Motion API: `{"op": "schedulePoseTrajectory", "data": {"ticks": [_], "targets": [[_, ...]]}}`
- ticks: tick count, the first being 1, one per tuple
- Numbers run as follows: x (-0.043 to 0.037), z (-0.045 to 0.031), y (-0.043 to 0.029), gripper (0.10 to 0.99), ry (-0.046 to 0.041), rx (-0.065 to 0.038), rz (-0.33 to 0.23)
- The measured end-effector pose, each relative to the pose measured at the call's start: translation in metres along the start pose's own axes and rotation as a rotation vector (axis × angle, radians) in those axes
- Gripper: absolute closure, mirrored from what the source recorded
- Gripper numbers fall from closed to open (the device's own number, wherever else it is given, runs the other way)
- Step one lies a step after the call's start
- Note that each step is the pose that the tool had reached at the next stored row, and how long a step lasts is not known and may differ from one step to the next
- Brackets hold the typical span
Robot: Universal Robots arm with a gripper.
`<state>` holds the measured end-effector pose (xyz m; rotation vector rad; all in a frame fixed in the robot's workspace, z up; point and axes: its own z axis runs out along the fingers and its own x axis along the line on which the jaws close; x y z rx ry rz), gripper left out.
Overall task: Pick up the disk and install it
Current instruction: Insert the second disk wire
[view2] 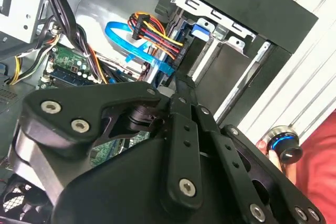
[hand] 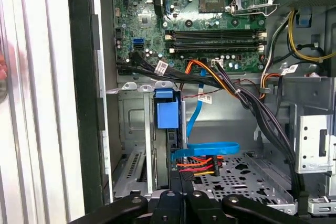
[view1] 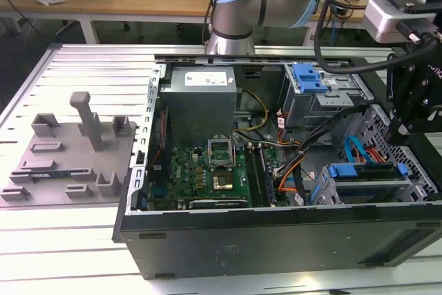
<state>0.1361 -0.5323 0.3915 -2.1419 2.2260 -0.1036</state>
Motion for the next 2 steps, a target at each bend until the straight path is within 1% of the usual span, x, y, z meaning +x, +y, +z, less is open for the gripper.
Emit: {"op": "schedulePoseTrajectory", "data": {"ticks": [2], "targets": [[0.0,0.0,0.0,0.98,0.0,0.0,0.0]]}}
